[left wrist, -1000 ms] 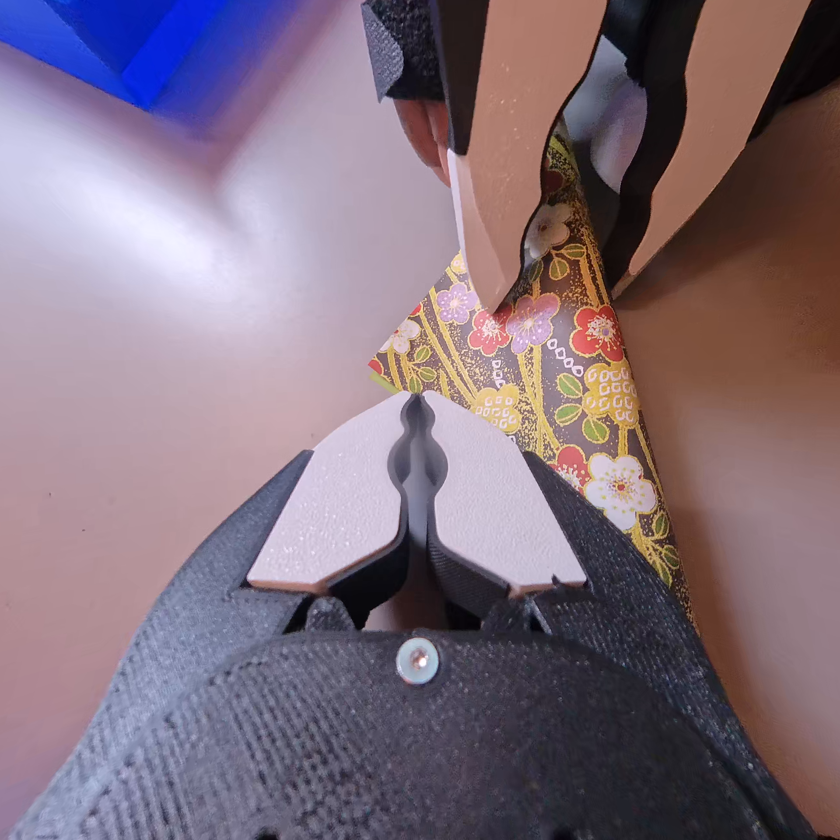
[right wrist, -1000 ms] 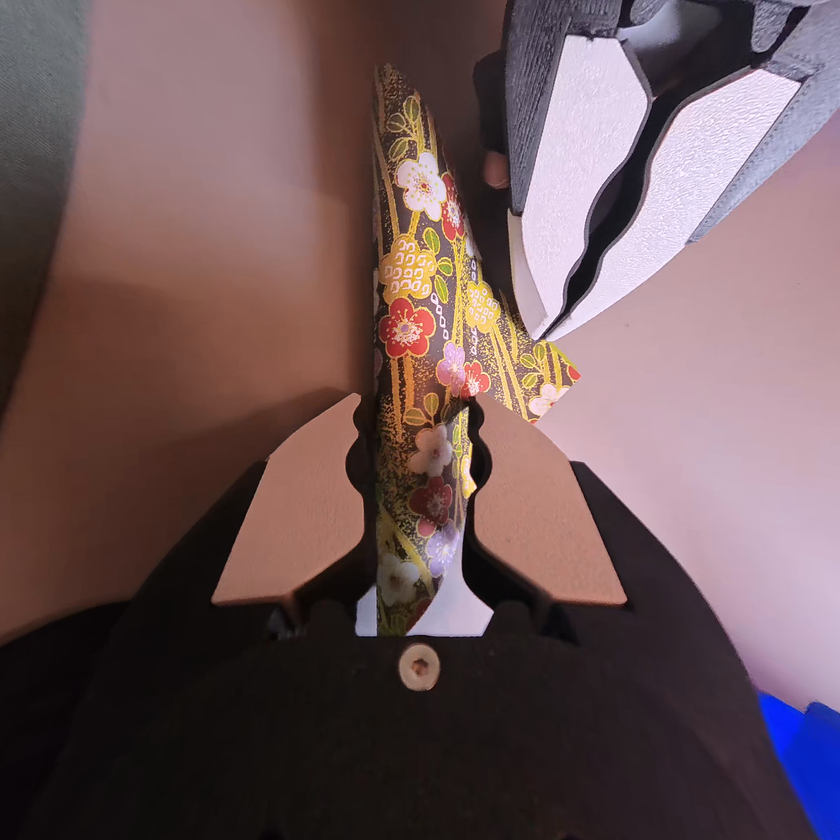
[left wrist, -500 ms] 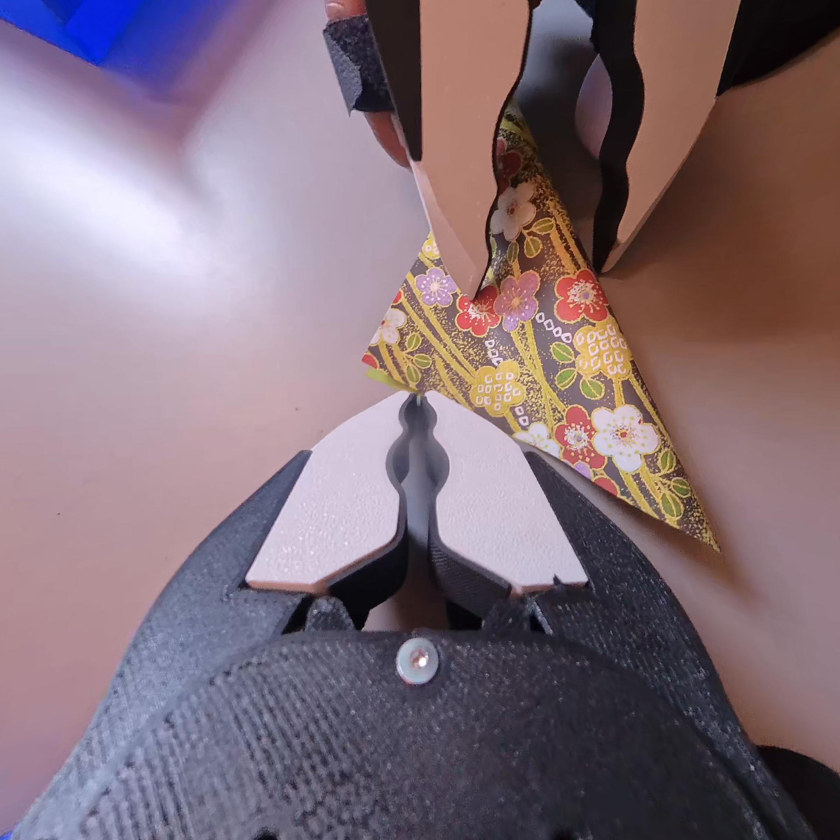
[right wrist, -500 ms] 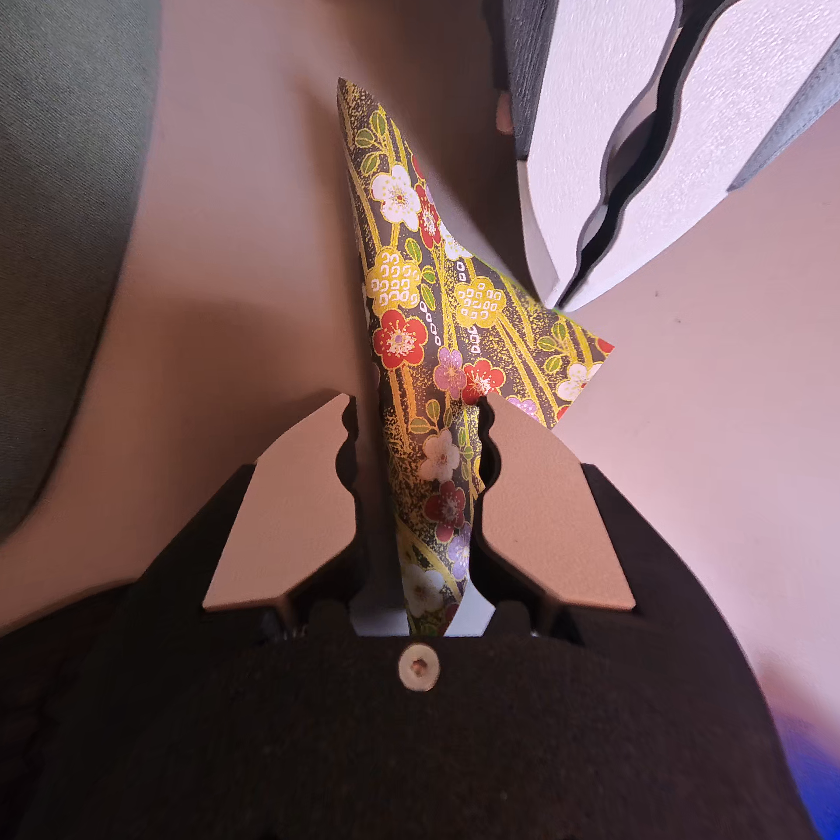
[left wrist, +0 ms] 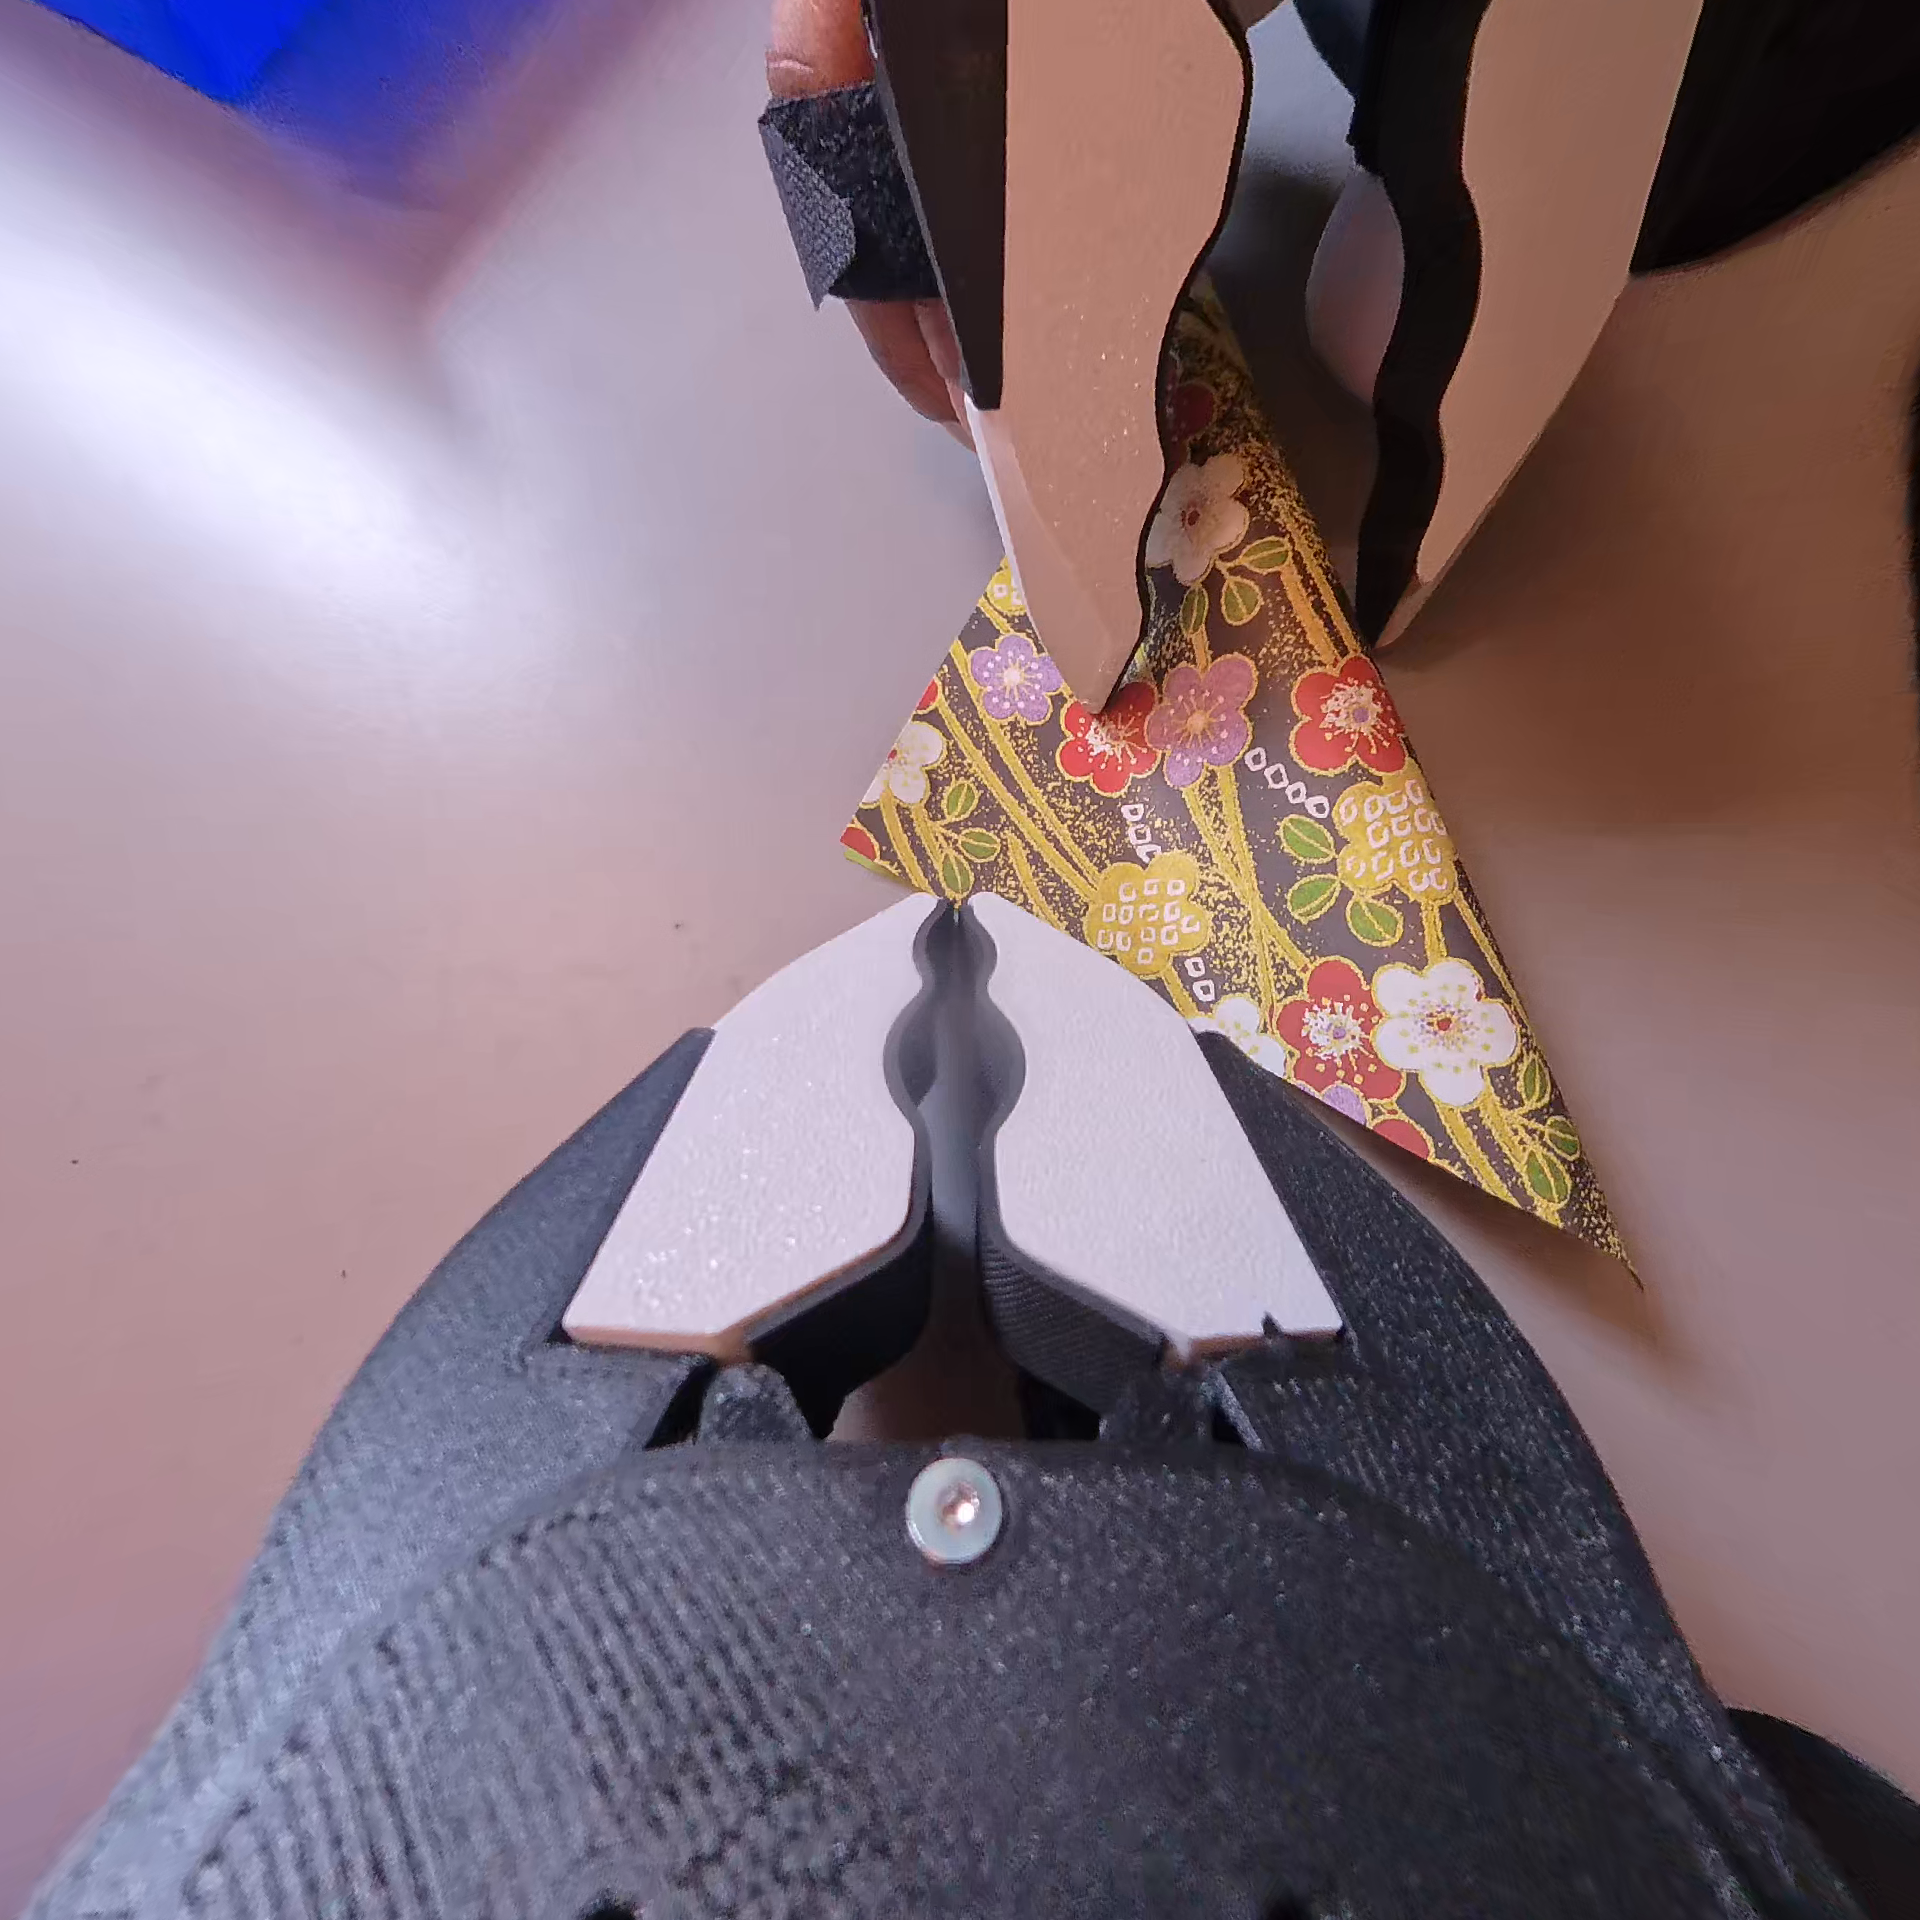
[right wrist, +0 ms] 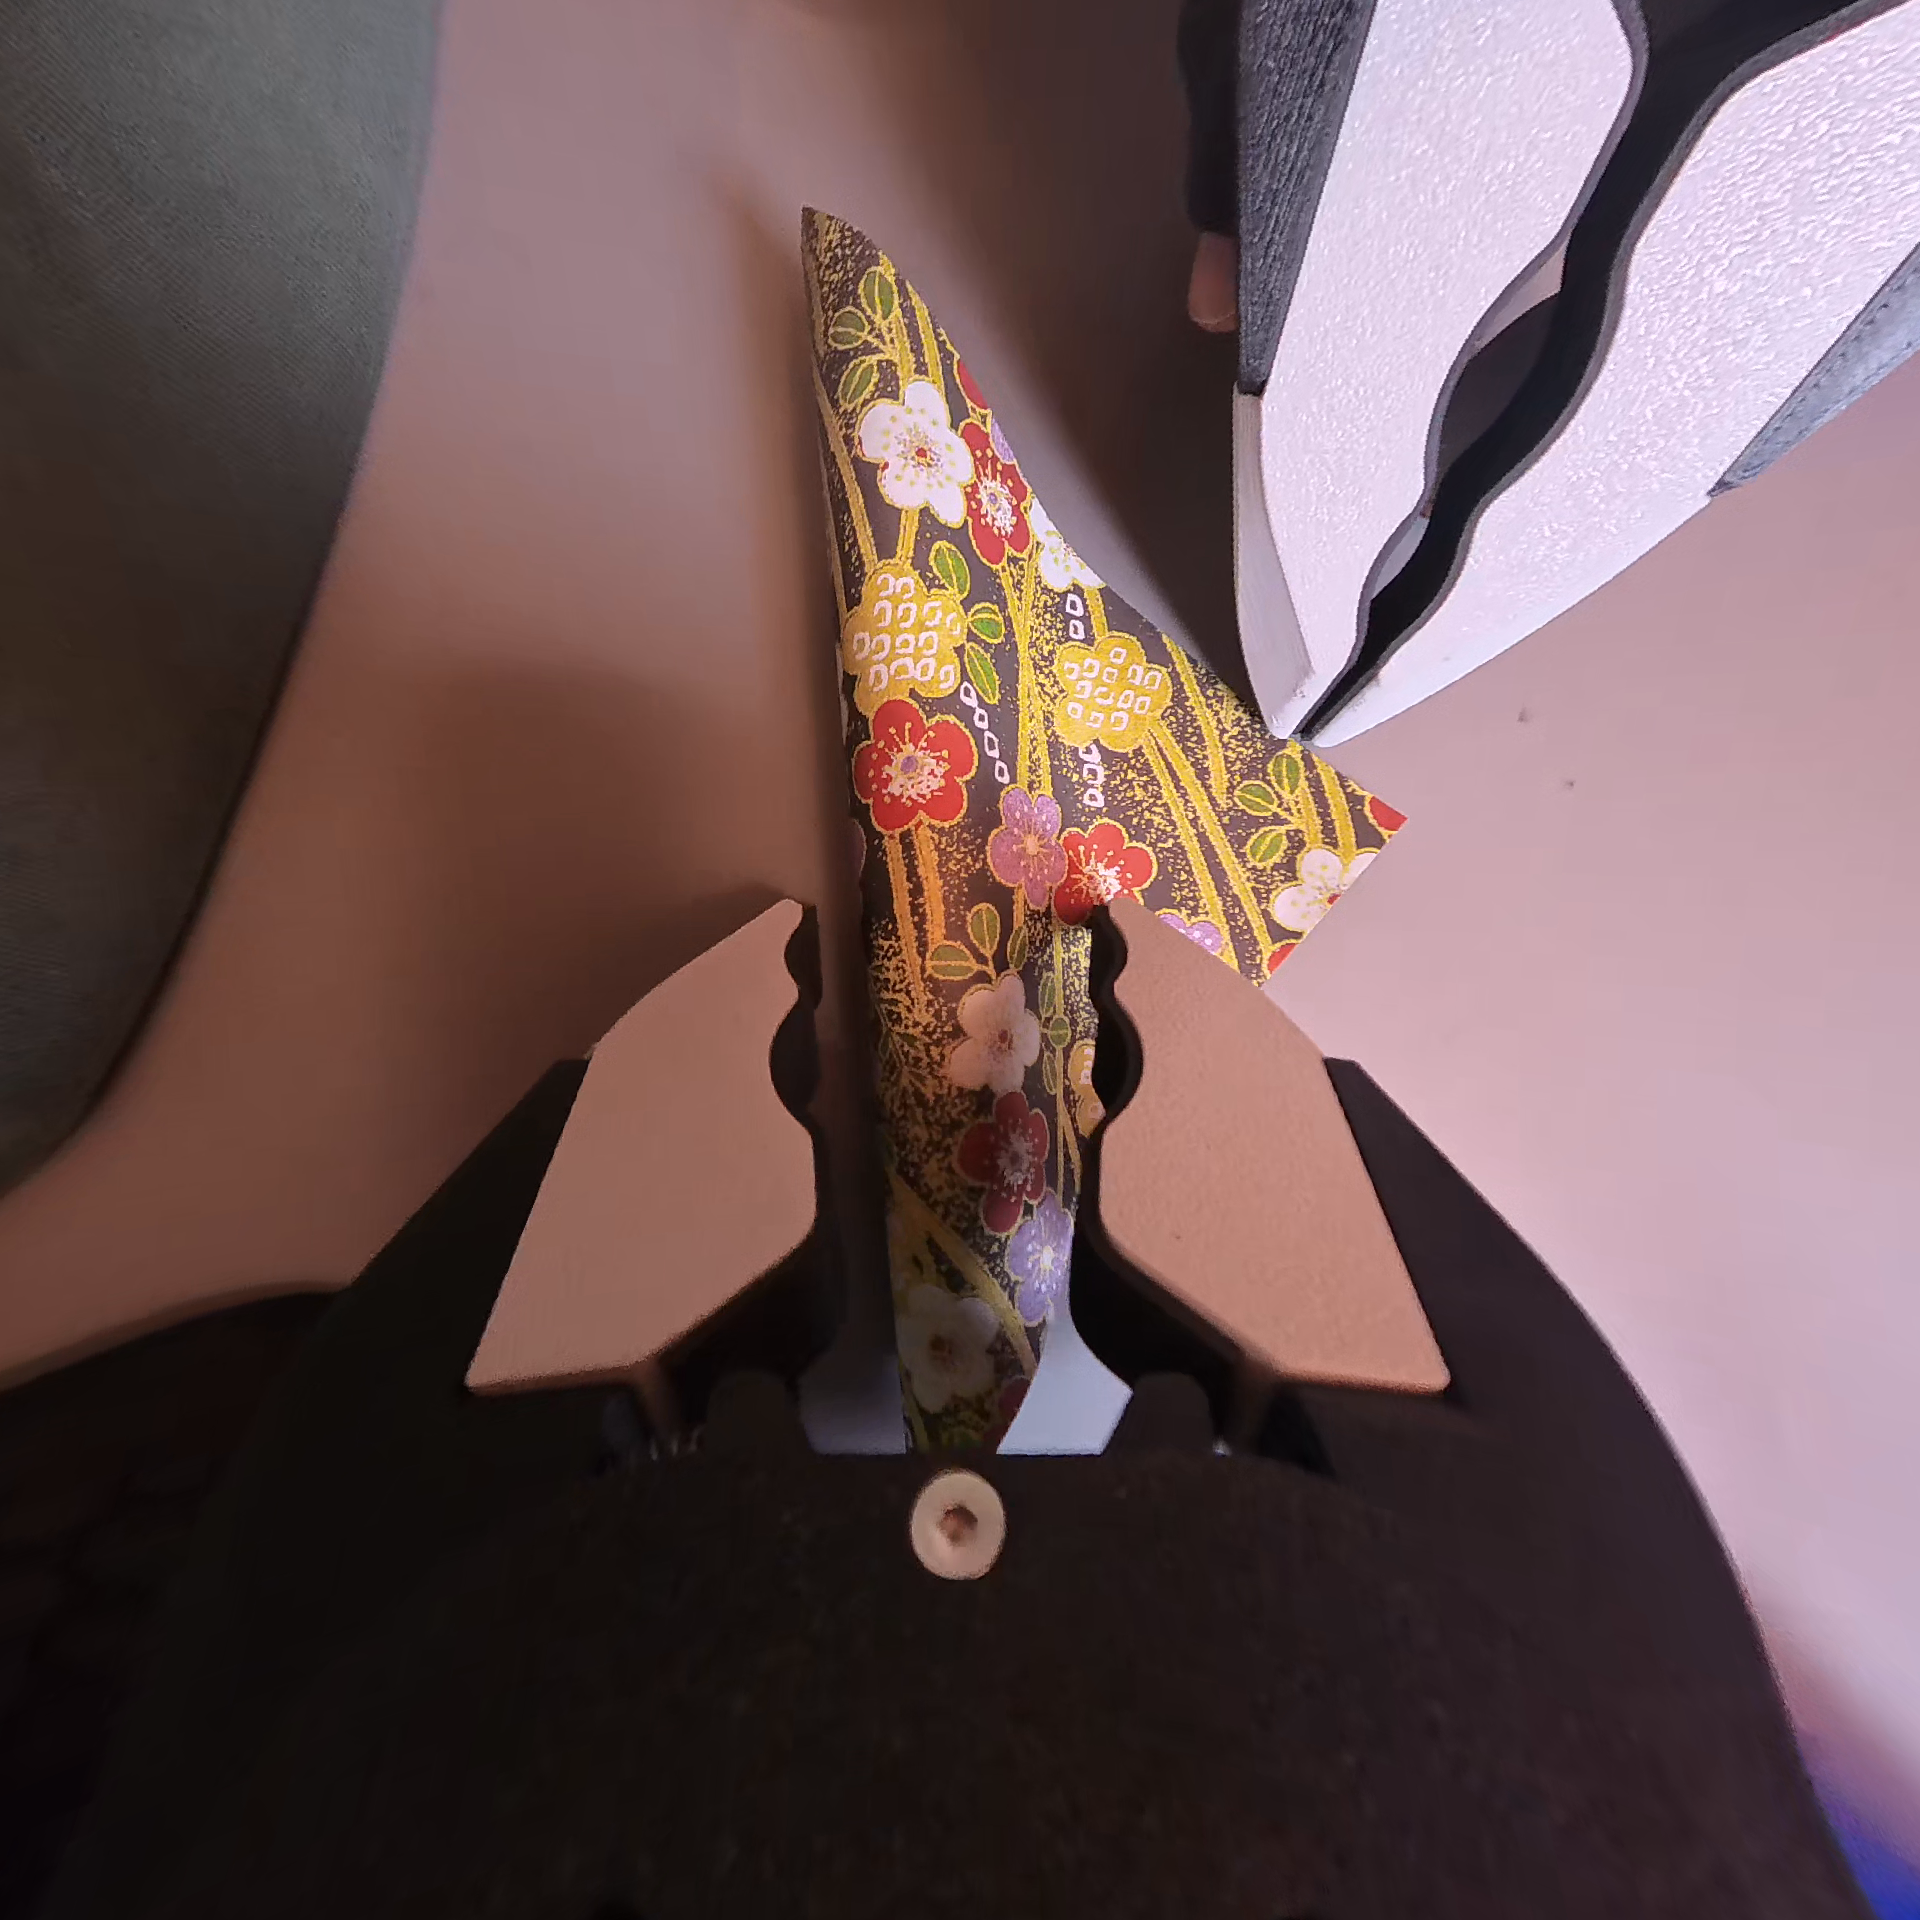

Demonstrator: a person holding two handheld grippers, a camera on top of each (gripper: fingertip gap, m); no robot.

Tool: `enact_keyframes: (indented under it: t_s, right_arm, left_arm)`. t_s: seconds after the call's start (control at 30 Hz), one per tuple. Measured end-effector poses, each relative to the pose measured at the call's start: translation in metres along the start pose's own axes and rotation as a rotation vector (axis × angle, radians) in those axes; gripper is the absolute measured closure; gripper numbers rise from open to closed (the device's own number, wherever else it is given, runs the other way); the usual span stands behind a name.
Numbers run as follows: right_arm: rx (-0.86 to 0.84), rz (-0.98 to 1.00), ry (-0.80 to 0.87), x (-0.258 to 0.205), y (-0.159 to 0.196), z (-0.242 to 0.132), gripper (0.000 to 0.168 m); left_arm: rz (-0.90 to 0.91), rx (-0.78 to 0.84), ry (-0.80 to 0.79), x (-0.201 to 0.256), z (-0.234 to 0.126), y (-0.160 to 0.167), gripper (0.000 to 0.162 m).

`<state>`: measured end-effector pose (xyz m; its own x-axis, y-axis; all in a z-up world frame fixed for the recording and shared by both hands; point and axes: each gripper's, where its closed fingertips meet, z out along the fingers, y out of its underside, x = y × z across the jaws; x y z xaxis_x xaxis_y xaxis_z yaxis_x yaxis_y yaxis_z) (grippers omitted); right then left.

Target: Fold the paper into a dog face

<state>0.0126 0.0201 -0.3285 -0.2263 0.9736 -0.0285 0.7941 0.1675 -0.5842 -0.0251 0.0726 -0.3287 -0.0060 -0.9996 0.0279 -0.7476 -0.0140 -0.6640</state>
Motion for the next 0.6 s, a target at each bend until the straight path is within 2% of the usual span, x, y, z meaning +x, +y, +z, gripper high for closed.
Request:
enact_keyframes:
  t_s: [0.17,0.33,0.6]
  right_arm:
    - [0.01,-0.002,-0.016,0.001,0.0,0.0,0.119]
    - [0.014,-0.013,-0.021,0.001,0.0,0.0,0.119]
    - [0.005,-0.046,-0.029,0.002,0.001,-0.001,0.12]
  left_arm:
    - [-0.007,0.002,0.012,0.001,-0.001,0.0,0.161]
    - [-0.053,0.026,0.062,0.003,-0.003,-0.001,0.153]
    - [-0.087,0.055,0.012,-0.007,-0.001,-0.006,0.146]
